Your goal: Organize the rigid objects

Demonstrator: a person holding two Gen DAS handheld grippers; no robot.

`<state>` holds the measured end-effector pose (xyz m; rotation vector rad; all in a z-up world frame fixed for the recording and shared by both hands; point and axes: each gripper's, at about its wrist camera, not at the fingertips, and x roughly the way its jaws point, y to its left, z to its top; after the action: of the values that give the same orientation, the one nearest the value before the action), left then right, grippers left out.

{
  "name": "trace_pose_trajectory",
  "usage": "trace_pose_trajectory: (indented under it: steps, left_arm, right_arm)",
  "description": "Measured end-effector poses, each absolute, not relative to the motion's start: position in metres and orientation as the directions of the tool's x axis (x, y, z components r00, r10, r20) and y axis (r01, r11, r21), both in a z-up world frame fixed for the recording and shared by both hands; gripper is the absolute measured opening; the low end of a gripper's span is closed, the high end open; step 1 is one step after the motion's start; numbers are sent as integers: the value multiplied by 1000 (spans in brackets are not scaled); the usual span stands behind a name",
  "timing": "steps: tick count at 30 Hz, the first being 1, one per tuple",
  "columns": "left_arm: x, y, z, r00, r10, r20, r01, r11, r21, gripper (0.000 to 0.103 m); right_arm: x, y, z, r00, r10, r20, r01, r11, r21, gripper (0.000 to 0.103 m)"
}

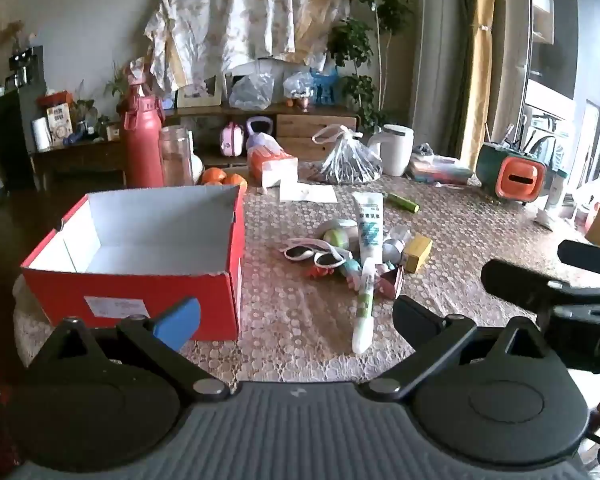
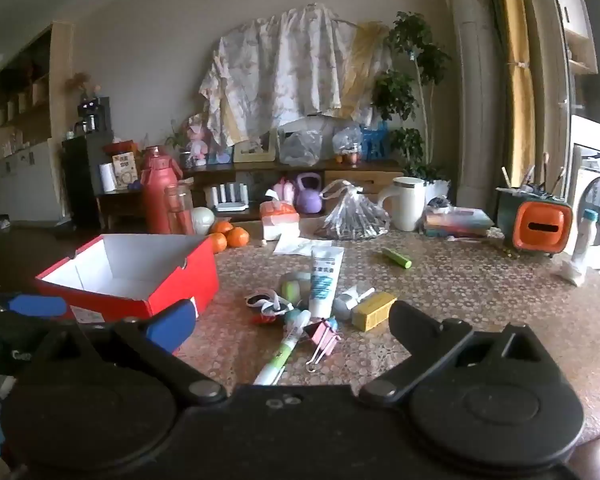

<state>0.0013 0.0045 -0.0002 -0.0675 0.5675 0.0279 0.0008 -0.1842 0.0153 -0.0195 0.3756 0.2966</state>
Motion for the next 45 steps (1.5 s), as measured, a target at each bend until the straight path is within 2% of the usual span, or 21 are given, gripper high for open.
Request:
trace_pose_trajectory:
  steps: [9,14,45]
  left_arm:
    - [12,-7,-5,838,20,-545,-40,999,-24,103]
    - [13,2,-3,835,2,-551,-50,996,-71,103]
    - [12,9,-4,841,2,-541,-57,995,-85,103]
  right_arm:
    - [21,-196,9,841,364,-399,-353,930,104,103]
    - [21,-193,4,846,351,-401,-344,934,94,103]
    - [21,-191,4,848,328,-416,-332,941,66,103]
